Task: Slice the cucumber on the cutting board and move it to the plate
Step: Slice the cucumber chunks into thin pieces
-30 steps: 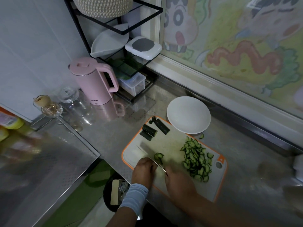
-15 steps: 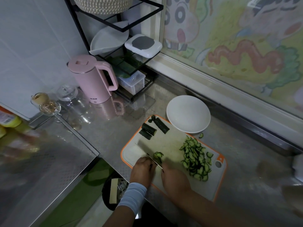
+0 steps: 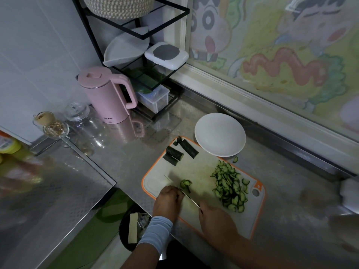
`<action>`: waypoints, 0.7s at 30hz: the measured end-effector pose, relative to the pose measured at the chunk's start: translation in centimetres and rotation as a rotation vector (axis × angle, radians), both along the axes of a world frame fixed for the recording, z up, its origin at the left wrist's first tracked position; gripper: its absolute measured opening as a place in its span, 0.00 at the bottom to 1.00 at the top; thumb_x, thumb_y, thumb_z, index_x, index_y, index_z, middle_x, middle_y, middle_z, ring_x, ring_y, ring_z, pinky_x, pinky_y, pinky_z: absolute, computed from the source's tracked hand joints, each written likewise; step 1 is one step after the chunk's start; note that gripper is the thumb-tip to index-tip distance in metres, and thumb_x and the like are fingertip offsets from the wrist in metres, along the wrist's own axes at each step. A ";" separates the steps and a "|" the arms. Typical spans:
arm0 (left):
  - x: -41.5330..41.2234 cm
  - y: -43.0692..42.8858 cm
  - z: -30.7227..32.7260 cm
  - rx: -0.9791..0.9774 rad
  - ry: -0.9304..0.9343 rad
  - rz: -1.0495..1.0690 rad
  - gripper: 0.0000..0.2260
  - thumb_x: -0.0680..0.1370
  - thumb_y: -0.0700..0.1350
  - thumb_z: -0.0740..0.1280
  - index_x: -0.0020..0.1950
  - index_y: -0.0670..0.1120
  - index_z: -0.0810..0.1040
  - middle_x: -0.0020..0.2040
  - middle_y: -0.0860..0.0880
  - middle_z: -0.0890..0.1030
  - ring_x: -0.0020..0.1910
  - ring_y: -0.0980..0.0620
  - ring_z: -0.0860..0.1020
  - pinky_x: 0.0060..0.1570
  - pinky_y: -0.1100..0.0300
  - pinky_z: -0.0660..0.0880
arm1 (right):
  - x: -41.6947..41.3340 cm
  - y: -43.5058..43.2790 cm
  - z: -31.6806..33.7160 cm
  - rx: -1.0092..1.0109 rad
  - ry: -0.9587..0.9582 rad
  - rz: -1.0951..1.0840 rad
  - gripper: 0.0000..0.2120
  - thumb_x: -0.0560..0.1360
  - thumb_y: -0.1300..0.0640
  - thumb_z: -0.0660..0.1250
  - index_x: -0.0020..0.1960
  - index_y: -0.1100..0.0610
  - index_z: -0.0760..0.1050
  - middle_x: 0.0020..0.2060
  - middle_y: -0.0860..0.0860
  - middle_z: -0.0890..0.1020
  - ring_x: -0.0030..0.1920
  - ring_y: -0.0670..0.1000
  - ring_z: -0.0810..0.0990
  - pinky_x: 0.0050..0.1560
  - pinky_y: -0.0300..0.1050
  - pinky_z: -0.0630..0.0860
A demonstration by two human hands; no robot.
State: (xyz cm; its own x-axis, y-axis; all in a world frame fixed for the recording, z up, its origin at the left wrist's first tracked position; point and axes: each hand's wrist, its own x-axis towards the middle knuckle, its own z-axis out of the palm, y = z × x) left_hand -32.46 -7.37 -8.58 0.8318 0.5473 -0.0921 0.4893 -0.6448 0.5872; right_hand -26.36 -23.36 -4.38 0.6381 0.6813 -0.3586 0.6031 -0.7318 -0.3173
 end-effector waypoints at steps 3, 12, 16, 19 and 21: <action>0.0 0.0 0.0 0.013 0.003 -0.011 0.08 0.76 0.46 0.67 0.41 0.44 0.81 0.43 0.47 0.79 0.44 0.49 0.77 0.45 0.61 0.71 | -0.2 0.2 -0.3 -0.021 -0.006 -0.001 0.15 0.83 0.50 0.47 0.63 0.53 0.67 0.48 0.54 0.82 0.50 0.56 0.80 0.45 0.47 0.72; -0.3 0.2 -0.2 0.001 -0.011 -0.054 0.03 0.71 0.39 0.71 0.38 0.46 0.81 0.40 0.50 0.77 0.39 0.51 0.76 0.39 0.66 0.69 | 0.4 4.6 -1.0 -0.032 -0.013 0.000 0.16 0.83 0.53 0.49 0.69 0.53 0.62 0.50 0.55 0.82 0.51 0.56 0.81 0.48 0.47 0.74; -0.2 0.2 0.4 0.004 0.013 -0.046 0.04 0.73 0.40 0.69 0.38 0.43 0.81 0.40 0.47 0.78 0.40 0.49 0.76 0.40 0.64 0.68 | 0.3 4.4 -0.8 -0.041 -0.030 0.007 0.16 0.83 0.52 0.49 0.68 0.52 0.63 0.50 0.55 0.82 0.52 0.57 0.80 0.48 0.48 0.74; -0.2 0.0 0.9 0.012 -0.014 -0.025 0.05 0.74 0.40 0.69 0.38 0.42 0.81 0.39 0.47 0.78 0.39 0.49 0.76 0.40 0.68 0.64 | 0.0 2.9 -0.4 -0.041 -0.038 0.028 0.16 0.83 0.51 0.48 0.69 0.51 0.62 0.49 0.56 0.82 0.50 0.59 0.80 0.47 0.49 0.74; -0.2 -0.1 1.0 0.011 -0.022 -0.018 0.06 0.74 0.40 0.69 0.37 0.41 0.80 0.39 0.47 0.77 0.39 0.50 0.75 0.39 0.70 0.61 | -0.1 1.7 -0.2 -0.043 -0.032 0.028 0.17 0.83 0.51 0.48 0.70 0.50 0.62 0.48 0.56 0.82 0.49 0.59 0.81 0.45 0.49 0.74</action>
State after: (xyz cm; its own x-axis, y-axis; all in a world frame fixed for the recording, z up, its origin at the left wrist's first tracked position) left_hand -32.61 -7.44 -7.60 0.8431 0.5334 -0.0679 0.4649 -0.6597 0.5905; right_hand -26.51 -21.69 -4.53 0.6305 0.6835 -0.3679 0.6330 -0.7271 -0.2658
